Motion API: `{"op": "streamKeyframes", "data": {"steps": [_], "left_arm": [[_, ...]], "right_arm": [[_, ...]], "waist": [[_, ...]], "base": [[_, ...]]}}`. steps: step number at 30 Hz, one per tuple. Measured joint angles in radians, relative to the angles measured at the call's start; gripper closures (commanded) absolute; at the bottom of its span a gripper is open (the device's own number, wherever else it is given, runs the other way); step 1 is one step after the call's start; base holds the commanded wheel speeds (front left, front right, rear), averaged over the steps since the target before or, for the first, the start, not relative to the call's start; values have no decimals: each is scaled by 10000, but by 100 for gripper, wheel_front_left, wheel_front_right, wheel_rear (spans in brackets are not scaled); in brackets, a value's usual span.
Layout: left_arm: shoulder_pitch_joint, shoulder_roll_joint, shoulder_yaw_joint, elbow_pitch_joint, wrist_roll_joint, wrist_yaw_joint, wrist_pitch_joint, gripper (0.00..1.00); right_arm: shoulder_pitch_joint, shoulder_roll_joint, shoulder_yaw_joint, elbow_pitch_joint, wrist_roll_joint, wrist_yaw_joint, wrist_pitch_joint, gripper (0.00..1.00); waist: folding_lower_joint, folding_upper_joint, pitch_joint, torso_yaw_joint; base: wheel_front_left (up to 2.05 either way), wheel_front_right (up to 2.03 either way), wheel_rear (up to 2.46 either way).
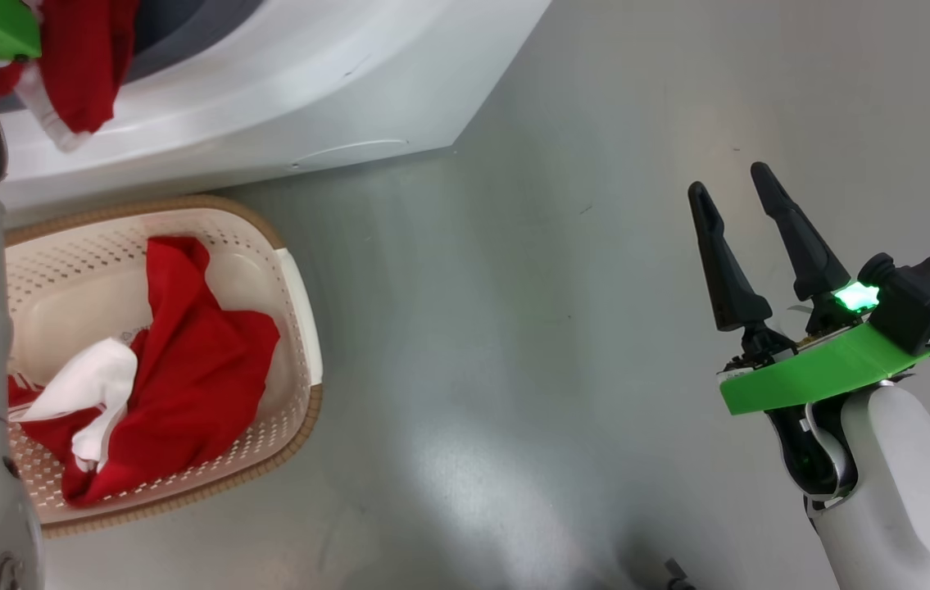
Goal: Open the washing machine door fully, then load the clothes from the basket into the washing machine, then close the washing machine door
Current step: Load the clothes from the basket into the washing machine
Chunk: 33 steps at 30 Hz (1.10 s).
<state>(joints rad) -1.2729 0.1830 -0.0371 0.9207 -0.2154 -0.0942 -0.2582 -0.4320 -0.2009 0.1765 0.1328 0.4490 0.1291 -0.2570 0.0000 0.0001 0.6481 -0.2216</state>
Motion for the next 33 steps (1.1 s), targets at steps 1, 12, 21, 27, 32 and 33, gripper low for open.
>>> {"op": "streamKeyframes", "data": {"steps": [1, 12, 21, 27, 32, 33], "left_arm": [[1, -10, 2, 8, 0, -35, 0, 0], [404, -65, -107, -443, 50, -163, 0, 0], [1379, -117, -159, -1367, 50, -249, 0, 0], [2384, -232, -224, -2278, 48, -253, 0, 0], [3503, -268, -224, -3377, 12, -261, 2, 0], [3738, -268, -219, -3590, -6, -261, 0, 0]], "right_arm": [[0, -8, 4, 12, 0, 0, 0, 0], [-2, -59, 12, 46, 0, 0, 0, 0], [9, -194, -65, 17, 0, 0, 0, 0], [12, -201, -67, 15, 0, 0, 0, 0], [32, -226, -240, -33, 10, 0, 0, 0], [33, -236, -278, -58, 10, 0, 0, 0]], "waist": [[0, 0, -14, 27], [0, 0, -131, 253], [0, 0, -282, 464], [0, 0, -467, 579], [0, 0, -592, 686], [0, 0, -615, 706]], "base": [[0, 0, 0], [0, 0, 0], [0, 0, 0], [0, 0, 0], [0, 0, 0], [0, 0, 0]]}}
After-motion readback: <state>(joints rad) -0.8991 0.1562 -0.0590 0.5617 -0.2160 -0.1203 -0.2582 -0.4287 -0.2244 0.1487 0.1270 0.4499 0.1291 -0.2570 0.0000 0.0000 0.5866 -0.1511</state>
